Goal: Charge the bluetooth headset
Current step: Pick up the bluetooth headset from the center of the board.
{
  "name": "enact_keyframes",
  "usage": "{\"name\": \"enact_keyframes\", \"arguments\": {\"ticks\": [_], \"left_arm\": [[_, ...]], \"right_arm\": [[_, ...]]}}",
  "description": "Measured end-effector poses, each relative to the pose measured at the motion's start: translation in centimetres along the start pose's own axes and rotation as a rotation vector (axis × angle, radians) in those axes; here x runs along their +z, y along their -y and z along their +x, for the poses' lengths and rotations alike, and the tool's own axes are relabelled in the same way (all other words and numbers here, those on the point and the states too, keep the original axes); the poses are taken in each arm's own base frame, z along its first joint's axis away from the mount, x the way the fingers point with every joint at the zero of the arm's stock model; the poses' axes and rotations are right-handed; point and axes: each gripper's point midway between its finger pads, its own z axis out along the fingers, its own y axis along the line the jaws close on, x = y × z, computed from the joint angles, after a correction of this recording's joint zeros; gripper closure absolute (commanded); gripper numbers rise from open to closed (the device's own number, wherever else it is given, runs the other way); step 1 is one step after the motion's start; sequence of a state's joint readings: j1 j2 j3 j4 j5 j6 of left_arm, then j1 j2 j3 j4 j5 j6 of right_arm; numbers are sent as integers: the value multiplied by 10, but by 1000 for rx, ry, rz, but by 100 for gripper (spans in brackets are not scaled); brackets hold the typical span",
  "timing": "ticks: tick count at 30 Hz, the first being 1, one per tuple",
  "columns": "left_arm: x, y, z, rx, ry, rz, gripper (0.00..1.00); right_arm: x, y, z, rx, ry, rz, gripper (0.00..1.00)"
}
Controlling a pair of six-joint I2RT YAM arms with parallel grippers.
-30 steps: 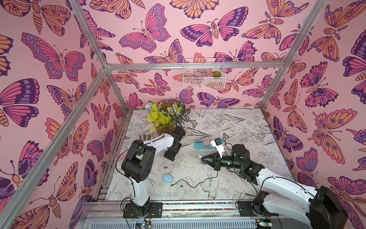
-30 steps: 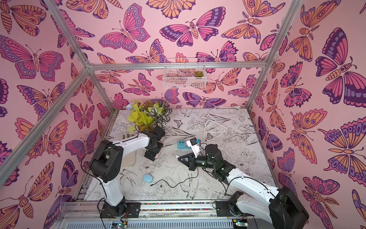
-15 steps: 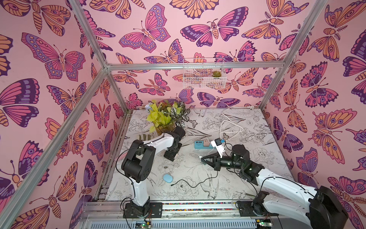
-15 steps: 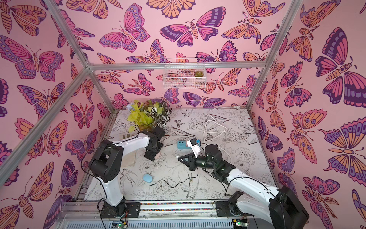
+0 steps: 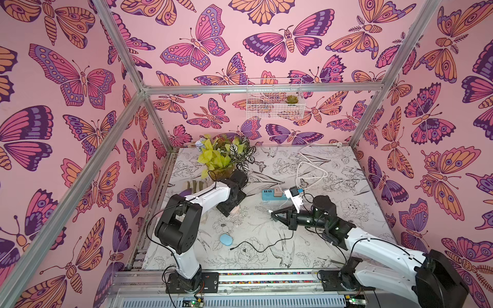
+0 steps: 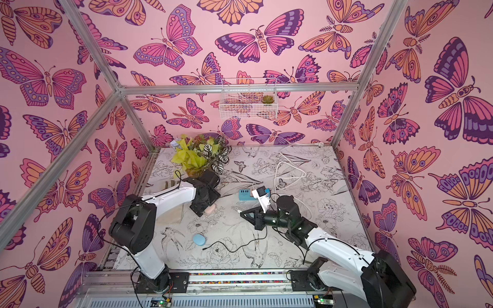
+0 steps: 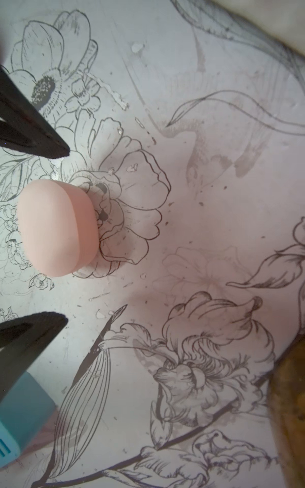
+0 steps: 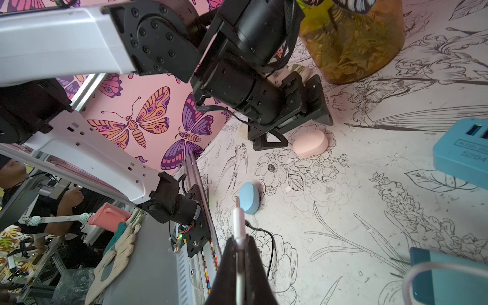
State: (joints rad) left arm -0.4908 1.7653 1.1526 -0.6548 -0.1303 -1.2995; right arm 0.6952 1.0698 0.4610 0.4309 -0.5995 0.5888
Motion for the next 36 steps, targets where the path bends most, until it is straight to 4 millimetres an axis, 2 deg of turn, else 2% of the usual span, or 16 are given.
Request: {"name": "enact_keyframes", "arguments": {"ticks": [7, 11, 18, 20, 27, 31, 36], "left_arm": [[20, -3, 9, 47, -42, -40, 10], [21, -2, 9, 48, -48, -43, 16], [22, -1, 10, 42, -53, -47, 35], [22, 0, 10, 41, -56, -45, 37], [20, 1, 13, 38, -69, -16, 51], [6, 0, 14, 35, -71, 24, 52], [-37, 12, 8, 21, -42, 176, 54]], "right_arm": [[-3, -5, -4, -2, 14, -7, 100], [-6, -9, -7, -13, 27, -13, 100], [-6, -9, -7, -13, 27, -12, 100], [-6, -8, -6, -13, 26, -11, 100], [-6, -3, -2, 2, 15, 11, 100], [-6, 0, -1, 9, 11, 26, 100], [-6, 5, 2, 16, 3, 48, 100]]}}
